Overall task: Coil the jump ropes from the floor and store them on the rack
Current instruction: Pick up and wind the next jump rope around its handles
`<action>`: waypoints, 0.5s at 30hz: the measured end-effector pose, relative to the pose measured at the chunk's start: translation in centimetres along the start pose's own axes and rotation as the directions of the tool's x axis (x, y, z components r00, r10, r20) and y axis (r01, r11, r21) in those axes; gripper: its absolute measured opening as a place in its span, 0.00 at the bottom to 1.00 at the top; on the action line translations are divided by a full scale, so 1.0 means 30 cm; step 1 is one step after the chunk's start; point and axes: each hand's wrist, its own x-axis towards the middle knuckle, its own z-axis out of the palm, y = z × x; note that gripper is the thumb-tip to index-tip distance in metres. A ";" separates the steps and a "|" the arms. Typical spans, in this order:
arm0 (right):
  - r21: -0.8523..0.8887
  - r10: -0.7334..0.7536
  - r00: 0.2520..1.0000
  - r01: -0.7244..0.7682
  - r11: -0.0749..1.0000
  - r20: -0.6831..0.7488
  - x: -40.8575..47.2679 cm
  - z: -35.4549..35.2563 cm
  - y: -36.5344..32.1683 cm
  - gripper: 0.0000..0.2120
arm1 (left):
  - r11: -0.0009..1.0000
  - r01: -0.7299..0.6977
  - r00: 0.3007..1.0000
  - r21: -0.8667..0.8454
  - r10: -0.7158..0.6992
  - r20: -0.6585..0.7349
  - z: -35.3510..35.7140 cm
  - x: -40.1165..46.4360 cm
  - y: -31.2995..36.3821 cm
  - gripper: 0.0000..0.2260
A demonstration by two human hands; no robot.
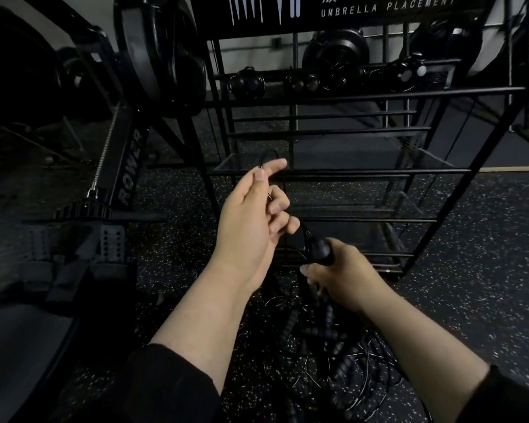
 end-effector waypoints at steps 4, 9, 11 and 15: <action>0.051 0.028 0.997 -0.032 0.998 0.075 -0.004 0.022 0.006 0.07 | 0.990 0.033 0.999 -0.134 -0.030 0.029 -0.003 -0.007 0.024 0.16; 0.276 0.033 0.996 -0.007 0.961 -0.088 0.007 0.003 -0.019 0.04 | 0.999 -0.008 0.997 0.043 0.012 -0.080 -0.021 0.023 0.022 0.12; 0.369 0.033 0.992 0.015 0.929 -0.121 -0.002 -0.032 -0.062 0.02 | 0.972 0.088 0.988 0.218 -0.057 -0.146 -0.042 0.037 0.001 0.14; 0.478 -0.008 0.991 0.073 0.876 -0.137 -0.042 -0.092 -0.138 0.02 | 0.794 0.268 0.963 0.545 -0.220 -0.153 -0.065 0.024 -0.039 0.16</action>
